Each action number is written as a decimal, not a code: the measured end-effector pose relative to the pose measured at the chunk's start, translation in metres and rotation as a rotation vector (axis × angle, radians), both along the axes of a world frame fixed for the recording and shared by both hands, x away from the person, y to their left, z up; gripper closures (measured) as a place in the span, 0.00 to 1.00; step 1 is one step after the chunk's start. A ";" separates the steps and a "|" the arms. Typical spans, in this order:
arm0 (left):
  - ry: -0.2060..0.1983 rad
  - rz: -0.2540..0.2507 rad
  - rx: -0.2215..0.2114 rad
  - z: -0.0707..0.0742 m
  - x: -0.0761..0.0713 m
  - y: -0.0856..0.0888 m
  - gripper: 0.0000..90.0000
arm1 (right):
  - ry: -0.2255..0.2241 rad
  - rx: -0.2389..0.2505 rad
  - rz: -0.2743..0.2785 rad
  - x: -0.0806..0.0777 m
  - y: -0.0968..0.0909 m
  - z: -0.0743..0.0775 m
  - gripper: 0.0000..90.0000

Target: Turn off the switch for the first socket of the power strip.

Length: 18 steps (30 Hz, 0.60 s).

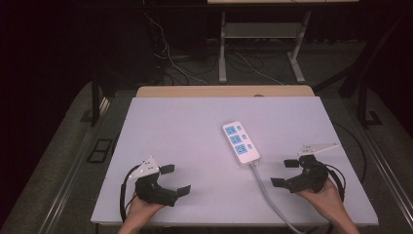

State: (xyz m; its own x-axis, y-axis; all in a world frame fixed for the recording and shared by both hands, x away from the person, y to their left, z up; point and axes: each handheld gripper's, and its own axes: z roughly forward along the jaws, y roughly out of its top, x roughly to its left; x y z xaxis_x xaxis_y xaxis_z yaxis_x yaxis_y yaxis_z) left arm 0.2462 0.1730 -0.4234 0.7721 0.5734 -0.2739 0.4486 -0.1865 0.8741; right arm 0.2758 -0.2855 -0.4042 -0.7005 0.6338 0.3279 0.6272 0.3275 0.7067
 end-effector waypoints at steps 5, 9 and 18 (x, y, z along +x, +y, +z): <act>0.002 0.000 -0.002 0.000 0.000 0.001 0.00 | 0.001 -0.001 0.008 0.003 0.001 0.005 0.00; 0.003 0.000 -0.003 0.000 0.001 0.001 0.00 | 0.002 -0.002 0.013 0.007 0.001 0.009 0.00; 0.005 0.006 -0.005 -0.001 0.002 0.003 0.00 | -0.008 -0.007 0.026 0.015 0.004 0.022 0.00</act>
State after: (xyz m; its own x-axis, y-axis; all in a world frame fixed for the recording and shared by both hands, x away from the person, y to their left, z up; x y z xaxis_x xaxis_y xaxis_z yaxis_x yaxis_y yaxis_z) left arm 0.2487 0.1761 -0.4241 0.7674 0.5765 -0.2805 0.4538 -0.1793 0.8729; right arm 0.2911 -0.2816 -0.3822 -0.7195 0.6175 0.3179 0.6124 0.3483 0.7097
